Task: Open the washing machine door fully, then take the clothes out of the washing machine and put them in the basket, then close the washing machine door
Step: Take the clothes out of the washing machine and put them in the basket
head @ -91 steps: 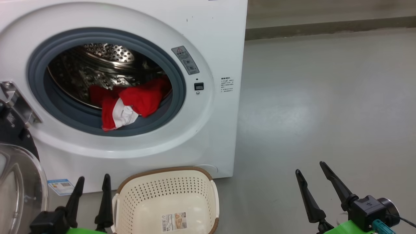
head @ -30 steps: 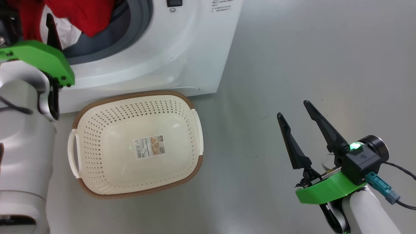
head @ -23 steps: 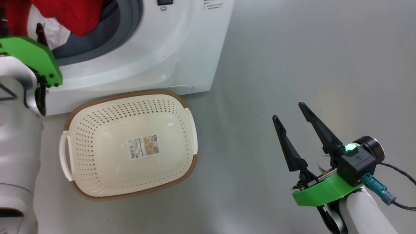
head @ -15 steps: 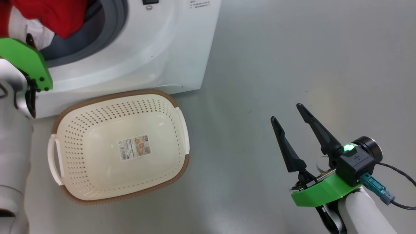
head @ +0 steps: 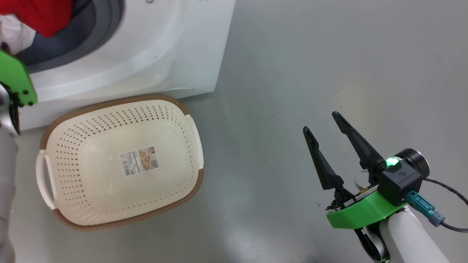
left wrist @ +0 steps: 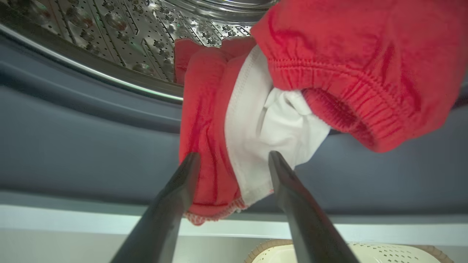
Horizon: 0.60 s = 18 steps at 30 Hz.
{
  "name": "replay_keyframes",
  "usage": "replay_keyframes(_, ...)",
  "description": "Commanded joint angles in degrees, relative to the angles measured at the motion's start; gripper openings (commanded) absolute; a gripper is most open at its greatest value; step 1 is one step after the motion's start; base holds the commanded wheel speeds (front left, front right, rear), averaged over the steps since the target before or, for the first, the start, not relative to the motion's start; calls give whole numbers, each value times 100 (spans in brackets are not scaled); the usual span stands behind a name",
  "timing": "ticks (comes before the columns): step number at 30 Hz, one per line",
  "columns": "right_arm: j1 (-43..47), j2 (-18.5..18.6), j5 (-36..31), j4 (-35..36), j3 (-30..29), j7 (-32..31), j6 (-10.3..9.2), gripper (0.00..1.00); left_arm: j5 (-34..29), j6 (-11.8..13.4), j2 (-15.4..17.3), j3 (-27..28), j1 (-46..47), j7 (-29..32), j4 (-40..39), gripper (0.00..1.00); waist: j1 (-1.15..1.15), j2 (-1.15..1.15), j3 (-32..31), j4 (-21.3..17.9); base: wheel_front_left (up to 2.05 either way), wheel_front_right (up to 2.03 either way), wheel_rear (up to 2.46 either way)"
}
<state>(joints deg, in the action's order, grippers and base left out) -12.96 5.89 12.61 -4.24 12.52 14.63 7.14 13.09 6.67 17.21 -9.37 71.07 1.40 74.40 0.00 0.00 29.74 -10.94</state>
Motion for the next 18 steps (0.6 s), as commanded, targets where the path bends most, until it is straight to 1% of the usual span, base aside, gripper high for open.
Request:
replay_keyframes(1, -54, 52, 73, 140, 139, 37, 35, 100, -70, 92, 362, 21, 154, -26, -85, 100, 0, 0, 82, -57, 0, 0, 0)
replay_keyframes(4, -63, 51, 81, 148, 135, 37, 35, 100, -63, 118, 390, -4, 193, -11, -79, 100, 0, 0, 146, -82, 0, 0, 0)
replay_keyframes(5, -64, 49, 79, 153, 134, 37, 35, 100, -55, 121, 395, -8, 206, -9, -77, 91, 0, 0, 167, -89, 0, 0, 0)
replay_keyframes(6, -67, 45, 76, 159, 134, 37, 35, 100, -48, 123, 399, -13, 222, -5, -76, 65, 0, 0, 188, -94, 0, 0, 0)
replay_keyframes(8, -77, 35, 70, 166, 131, 37, 35, 100, -34, 126, 402, -24, 253, 2, -73, 28, 0, 0, 223, -99, 0, 0, 0)
replay_keyframes(9, -86, 30, 70, 169, 128, 37, 35, 100, -30, 133, 403, -31, 272, -4, -72, 2, 0, 0, 243, -100, 0, 0, 0)
replay_keyframes(10, -95, 26, 69, 169, 124, 37, 35, 100, -24, 138, 398, -37, 287, -10, -71, 0, 0, 0, 256, -96, 0, 0, 0)
replay_keyframes(14, -123, 17, 75, 150, 123, 37, 35, 100, -12, 131, 391, -64, 314, -49, -68, 0, 0, 0, 278, -83, 0, 0, 0)
replay_keyframes(18, -148, 3, 80, 115, 122, 37, 35, 100, 60, 97, 374, -44, 306, -257, -71, 0, 0, 0, 264, -55, 0, 0, 0)
